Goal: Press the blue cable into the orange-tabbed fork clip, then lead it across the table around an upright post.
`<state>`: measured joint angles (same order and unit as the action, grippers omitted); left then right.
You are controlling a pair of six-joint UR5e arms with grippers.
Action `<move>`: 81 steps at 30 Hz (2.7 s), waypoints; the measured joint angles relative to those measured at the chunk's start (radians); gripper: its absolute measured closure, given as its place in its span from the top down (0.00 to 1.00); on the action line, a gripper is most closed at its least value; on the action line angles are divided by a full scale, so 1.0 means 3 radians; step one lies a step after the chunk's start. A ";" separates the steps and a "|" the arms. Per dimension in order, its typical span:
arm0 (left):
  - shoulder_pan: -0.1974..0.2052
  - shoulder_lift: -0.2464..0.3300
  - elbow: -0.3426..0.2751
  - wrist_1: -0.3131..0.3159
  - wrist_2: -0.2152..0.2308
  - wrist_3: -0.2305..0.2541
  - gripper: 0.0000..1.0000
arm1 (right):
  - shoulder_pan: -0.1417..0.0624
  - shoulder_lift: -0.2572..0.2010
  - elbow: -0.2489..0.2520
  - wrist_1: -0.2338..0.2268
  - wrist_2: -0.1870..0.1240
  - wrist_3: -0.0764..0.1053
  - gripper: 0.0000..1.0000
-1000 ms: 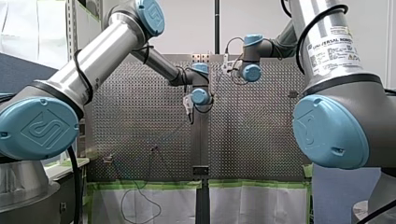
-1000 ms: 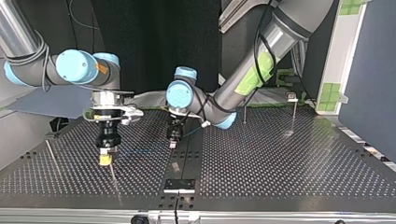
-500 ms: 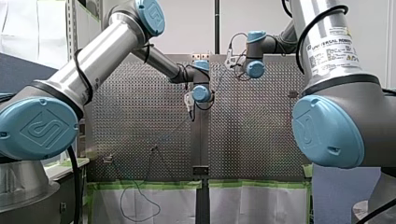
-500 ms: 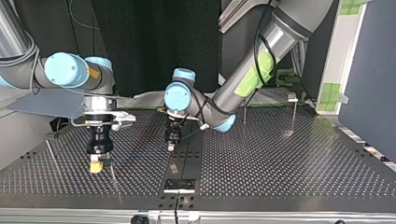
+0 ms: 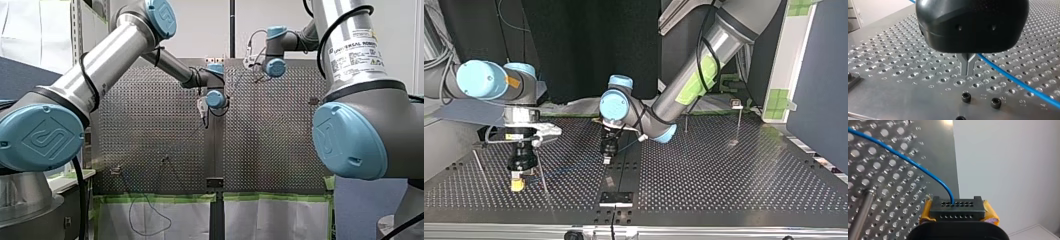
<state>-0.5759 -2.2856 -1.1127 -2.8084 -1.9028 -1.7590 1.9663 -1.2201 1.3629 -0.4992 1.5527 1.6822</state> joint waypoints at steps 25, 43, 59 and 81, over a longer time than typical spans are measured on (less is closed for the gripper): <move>-0.0028 -0.0108 0.0122 -0.0369 -0.0186 0.0189 0.88 | -0.0251 -0.0001 -0.0029 0.0109 -0.0047 0.0205 0.00; -0.0071 -0.0267 0.0500 -0.0606 -0.0157 0.0152 0.92 | -0.0451 0.0015 0.0036 0.0110 -0.0094 0.0265 0.00; -0.0061 -0.0268 0.0580 -0.0690 -0.0164 0.0141 0.92 | -0.0621 0.0071 0.0162 0.0105 -0.0183 0.0363 0.00; -0.0069 -0.0268 0.0638 -0.0713 -0.0215 0.0138 0.92 | -0.0677 0.0352 0.0380 0.0045 -0.0286 0.0341 0.00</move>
<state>-0.5966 -2.3659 -0.9214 -3.0222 -1.9672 -1.7176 1.7633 -1.1145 1.4767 -0.4856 1.4668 1.7845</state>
